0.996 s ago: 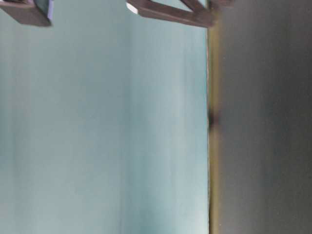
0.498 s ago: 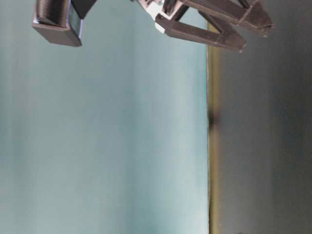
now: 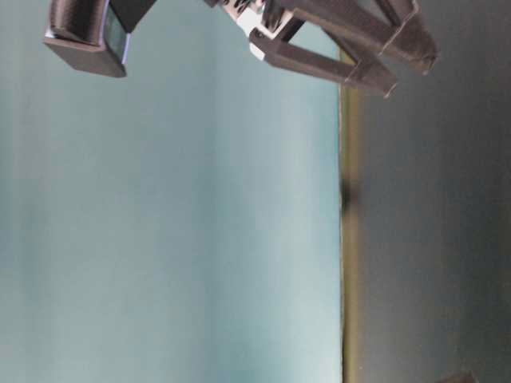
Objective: Insert the LAN cable into the hub.
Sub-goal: 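Move left gripper to the grey hub and right gripper to the blue plug, then close left gripper on the grey hub and right gripper on the blue plug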
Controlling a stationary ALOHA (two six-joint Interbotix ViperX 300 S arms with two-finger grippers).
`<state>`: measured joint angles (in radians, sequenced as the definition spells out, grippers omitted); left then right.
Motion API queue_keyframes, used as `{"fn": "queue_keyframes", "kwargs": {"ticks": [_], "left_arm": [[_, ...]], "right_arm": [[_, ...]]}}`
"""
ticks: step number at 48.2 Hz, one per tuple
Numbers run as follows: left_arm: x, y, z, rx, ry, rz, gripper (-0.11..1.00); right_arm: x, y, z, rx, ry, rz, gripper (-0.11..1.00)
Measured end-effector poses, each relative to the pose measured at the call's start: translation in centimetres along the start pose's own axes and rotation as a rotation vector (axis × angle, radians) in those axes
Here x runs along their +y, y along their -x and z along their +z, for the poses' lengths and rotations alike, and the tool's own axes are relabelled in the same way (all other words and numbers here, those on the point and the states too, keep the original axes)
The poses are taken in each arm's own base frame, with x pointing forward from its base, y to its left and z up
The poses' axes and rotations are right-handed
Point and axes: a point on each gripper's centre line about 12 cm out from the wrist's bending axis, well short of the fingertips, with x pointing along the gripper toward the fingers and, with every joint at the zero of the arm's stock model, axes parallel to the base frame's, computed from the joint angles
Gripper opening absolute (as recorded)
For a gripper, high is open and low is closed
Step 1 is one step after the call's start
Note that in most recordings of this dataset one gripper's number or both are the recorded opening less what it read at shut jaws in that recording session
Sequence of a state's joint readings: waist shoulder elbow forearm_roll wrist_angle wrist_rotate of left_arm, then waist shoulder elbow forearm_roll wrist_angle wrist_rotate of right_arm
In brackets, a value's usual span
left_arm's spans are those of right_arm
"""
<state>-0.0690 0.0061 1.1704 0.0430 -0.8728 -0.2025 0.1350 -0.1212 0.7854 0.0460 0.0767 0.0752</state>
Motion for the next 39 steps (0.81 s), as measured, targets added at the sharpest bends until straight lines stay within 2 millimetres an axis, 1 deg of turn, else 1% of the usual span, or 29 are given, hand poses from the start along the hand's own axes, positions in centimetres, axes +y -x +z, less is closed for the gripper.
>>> {"fn": "queue_keyframes", "kwargs": {"ticks": [11, 20, 26, 30, 33, 36, 39], "left_arm": [[1.1, -0.9, -1.5, -0.004, 0.013, 0.023, 0.81], [1.2, -2.0, -2.4, -0.003, 0.019, 0.021, 0.8], [0.9, -2.8, -3.2, 0.019, 0.018, 0.008, 0.77], [0.6, -3.2, -3.5, 0.025, 0.016, -0.002, 0.73], [0.4, -3.3, -3.9, 0.038, 0.013, -0.009, 0.67], [0.3, -3.3, -4.2, 0.047, 0.012, -0.011, 0.58], [0.2, -3.3, -4.2, 0.046, 0.006, -0.013, 0.45]], "right_arm": [[0.0, 0.0, 0.0, -0.008, -0.049, 0.001, 0.83], [0.0, 0.2, -0.1, -0.008, -0.083, 0.001, 0.83], [0.0, 0.2, -0.2, -0.006, -0.088, 0.002, 0.83], [0.0, 0.2, -0.2, -0.006, -0.085, 0.002, 0.83], [0.0, 0.2, -0.2, -0.006, -0.089, 0.002, 0.83], [0.0, 0.2, -0.2, -0.006, -0.087, 0.001, 0.83], [0.0, 0.2, -0.2, -0.006, -0.091, 0.001, 0.83]]}}
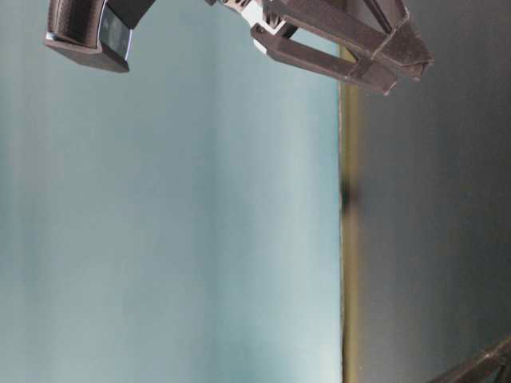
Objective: Insert the LAN cable into the hub.
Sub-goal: 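Close left gripper on the grey hub and right gripper on the blue plug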
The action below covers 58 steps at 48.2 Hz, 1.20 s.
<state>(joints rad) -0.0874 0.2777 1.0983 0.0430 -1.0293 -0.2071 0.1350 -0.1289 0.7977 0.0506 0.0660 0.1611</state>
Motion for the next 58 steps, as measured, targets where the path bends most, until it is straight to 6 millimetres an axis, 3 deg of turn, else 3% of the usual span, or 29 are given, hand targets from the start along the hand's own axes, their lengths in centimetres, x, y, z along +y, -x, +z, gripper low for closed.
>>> {"fn": "queue_keyframes", "kwargs": {"ticks": [4, 18, 33, 47, 58], "left_arm": [[0.0, 0.0, 0.1, -0.003, -0.01, 0.001, 0.28], [-0.5, 0.1, 2.6, -0.033, -0.055, -0.005, 0.29], [-0.8, 0.6, 6.8, 0.043, -0.097, 0.028, 0.29], [-0.9, 1.0, 7.8, 0.08, -0.089, 0.038, 0.29], [-1.1, 0.8, 8.2, 0.082, -0.091, 0.034, 0.29]], "right_arm": [[0.0, 0.0, -0.1, 0.0, 0.001, 0.001, 0.83], [-0.1, -0.6, -0.7, -0.014, 0.001, 0.001, 0.83], [-0.3, -4.3, -3.2, 0.017, 0.013, -0.002, 0.83], [-0.6, -7.2, -4.8, 0.042, 0.013, -0.01, 0.81], [-0.6, -8.5, -4.5, 0.036, 0.012, -0.01, 0.72]]}}
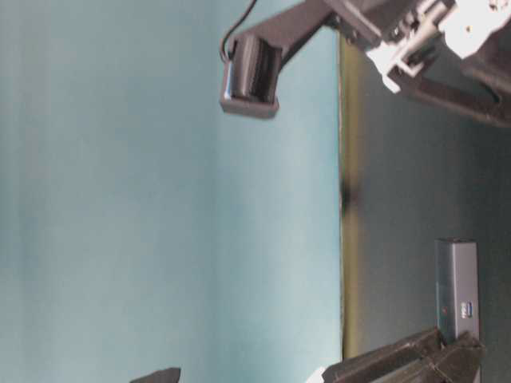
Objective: Insert the LAN cable into the hub.
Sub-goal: 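Close left gripper on the grey hub and right gripper on the blue plug, then lift both and bring the blue plug toward the hub's end port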
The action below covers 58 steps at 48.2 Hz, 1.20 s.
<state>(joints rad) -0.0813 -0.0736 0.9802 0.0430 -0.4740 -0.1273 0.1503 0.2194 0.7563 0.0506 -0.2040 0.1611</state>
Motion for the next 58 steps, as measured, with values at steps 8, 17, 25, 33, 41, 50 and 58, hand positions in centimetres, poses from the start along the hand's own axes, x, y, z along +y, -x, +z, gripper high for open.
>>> {"fn": "queue_keyframes", "kwargs": {"ticks": [8, 17, 25, 33, 41, 50, 58], "left_arm": [[-0.2, 0.0, -0.1, 0.013, -0.003, -0.004, 0.29], [-0.2, 0.0, -0.4, 0.039, -0.003, -0.002, 0.29], [-0.2, -0.1, -0.4, 0.046, -0.008, -0.001, 0.29], [-0.2, -0.2, -0.1, 0.109, -0.023, 0.008, 0.29], [-0.2, -0.3, 0.8, 0.197, -0.071, 0.017, 0.29], [-0.2, -0.9, 2.5, 0.223, -0.116, 0.02, 0.29], [0.2, -1.3, 3.2, 0.215, -0.118, 0.029, 0.28]], "right_arm": [[-0.2, -0.2, 0.0, 0.002, -0.003, -0.004, 0.43], [-0.3, -0.1, -0.7, 0.019, -0.002, -0.006, 0.13], [0.0, -0.1, -0.8, 0.023, 0.002, -0.003, 0.13], [0.3, 0.5, -0.3, 0.045, 0.005, 0.0, 0.13], [0.9, 1.7, 1.0, 0.065, 0.01, 0.006, 0.13], [1.6, 2.7, 3.7, 0.028, 0.009, 0.017, 0.13], [1.8, 2.6, 4.9, 0.012, 0.009, 0.022, 0.13]]}}
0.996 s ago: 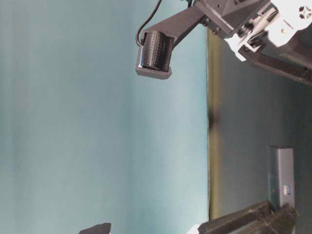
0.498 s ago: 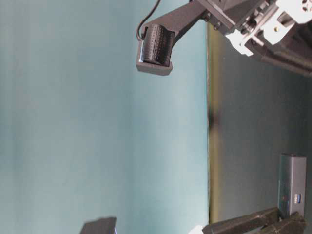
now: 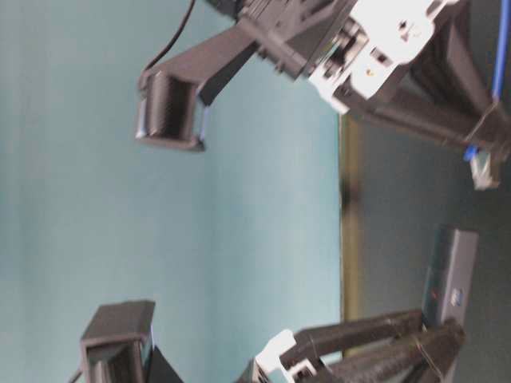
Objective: Insert the LAN cable into the hub.
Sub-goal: 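Lift both and bring the blue plug toward the hub's end port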
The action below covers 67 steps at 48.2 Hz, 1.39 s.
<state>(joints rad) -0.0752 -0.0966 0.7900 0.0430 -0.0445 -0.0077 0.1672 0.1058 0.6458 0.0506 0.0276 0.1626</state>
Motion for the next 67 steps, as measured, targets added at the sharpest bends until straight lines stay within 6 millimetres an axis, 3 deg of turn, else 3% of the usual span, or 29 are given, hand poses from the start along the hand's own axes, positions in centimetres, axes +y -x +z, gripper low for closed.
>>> {"fn": "queue_keyframes", "kwargs": {"ticks": [38, 67], "left_arm": [[0.1, -0.1, 0.0, 0.003, 0.0, 0.002, 0.29], [0.7, -0.2, 0.3, -0.015, 0.012, 0.016, 0.29]], "right_arm": [[-1.2, -0.2, 1.4, -0.061, -0.024, -0.015, 0.13], [-1.3, -0.4, 1.2, -0.059, -0.033, -0.017, 0.13]]}}
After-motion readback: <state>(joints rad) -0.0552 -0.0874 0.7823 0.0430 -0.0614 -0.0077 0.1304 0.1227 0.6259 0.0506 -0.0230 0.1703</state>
